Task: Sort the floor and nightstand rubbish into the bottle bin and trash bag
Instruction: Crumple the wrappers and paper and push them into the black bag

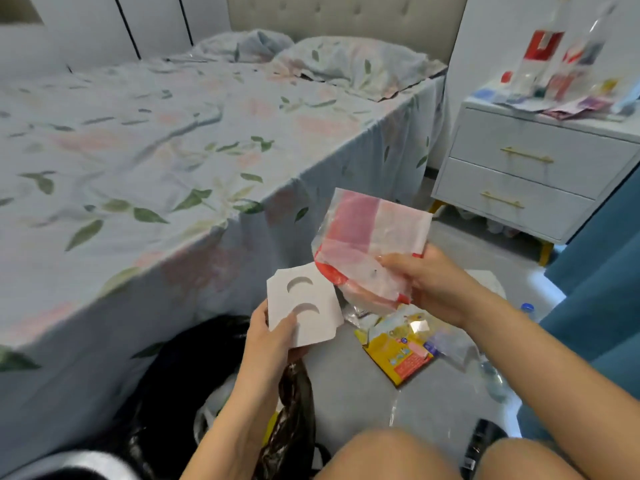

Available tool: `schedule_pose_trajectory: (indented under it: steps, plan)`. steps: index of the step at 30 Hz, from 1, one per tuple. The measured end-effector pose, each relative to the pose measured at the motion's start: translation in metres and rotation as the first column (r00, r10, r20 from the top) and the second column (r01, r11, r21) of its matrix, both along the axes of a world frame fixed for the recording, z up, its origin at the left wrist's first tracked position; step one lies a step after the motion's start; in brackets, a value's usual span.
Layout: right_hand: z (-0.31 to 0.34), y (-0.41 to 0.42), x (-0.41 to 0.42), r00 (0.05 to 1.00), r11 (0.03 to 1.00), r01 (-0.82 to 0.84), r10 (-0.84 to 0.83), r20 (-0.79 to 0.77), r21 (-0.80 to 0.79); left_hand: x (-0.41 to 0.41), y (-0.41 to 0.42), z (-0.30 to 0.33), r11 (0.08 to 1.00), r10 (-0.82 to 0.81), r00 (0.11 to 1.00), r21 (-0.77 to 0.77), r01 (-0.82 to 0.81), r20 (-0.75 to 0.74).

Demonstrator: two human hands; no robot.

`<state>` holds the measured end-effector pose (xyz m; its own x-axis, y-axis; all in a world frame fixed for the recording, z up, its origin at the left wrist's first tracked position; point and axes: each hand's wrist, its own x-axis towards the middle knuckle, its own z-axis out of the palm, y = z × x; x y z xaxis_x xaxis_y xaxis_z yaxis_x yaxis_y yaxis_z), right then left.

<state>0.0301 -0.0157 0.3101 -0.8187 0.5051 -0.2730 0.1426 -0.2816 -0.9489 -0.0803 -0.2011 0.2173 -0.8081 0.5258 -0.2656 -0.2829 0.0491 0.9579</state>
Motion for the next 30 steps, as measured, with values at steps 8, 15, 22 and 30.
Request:
schedule_pose_trajectory:
  steps: [8,15,22,30]
  plan:
    - [-0.013,-0.097,-0.025,0.992,0.995,-0.096,0.094,0.089,0.019,-0.002,-0.119,-0.029,0.965,0.114,0.985,-0.248,-0.08,0.127]
    - [-0.031,-0.103,-0.034,0.962,0.962,-0.217,0.182,0.203,0.164,-0.023,-0.169,-0.08,0.874,0.088,0.963,-0.484,0.048,0.255]
    - [-0.044,-0.099,-0.049,0.946,0.883,-0.323,0.286,0.155,0.342,-0.033,-0.118,-0.02,0.988,0.153,0.91,-0.053,-0.143,0.386]
    - [-0.059,-0.095,-0.055,0.831,0.679,-0.555,0.473,0.292,0.481,-0.028,-0.075,0.018,0.999,0.001,0.974,-0.035,0.007,0.227]
